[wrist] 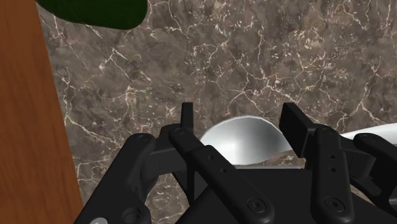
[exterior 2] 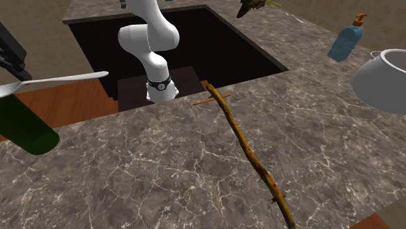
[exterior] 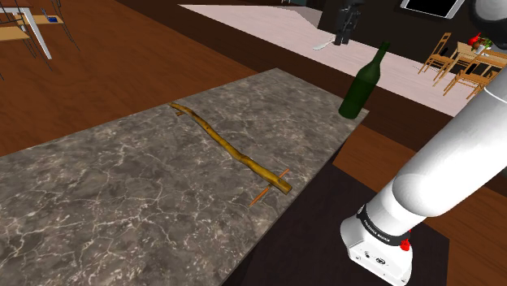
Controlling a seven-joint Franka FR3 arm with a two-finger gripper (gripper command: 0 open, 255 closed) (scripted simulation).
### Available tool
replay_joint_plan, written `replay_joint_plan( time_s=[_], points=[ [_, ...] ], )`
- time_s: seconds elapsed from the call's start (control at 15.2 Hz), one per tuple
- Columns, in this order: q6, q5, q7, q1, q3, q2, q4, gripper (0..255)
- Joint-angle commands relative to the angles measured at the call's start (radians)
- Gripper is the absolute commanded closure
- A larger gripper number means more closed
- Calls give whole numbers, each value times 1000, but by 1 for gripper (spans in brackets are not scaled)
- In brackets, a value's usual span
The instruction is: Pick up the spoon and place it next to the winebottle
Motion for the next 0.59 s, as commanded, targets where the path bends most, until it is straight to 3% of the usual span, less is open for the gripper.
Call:
replay_joint_plan(
  time_s=[0.0, 0.53],
  points=[
    [29, -3, 3, 0, 1, -8, -37, 255],
    [142, -9, 13, 2, 2, -31, -171, 255]
  ],
)
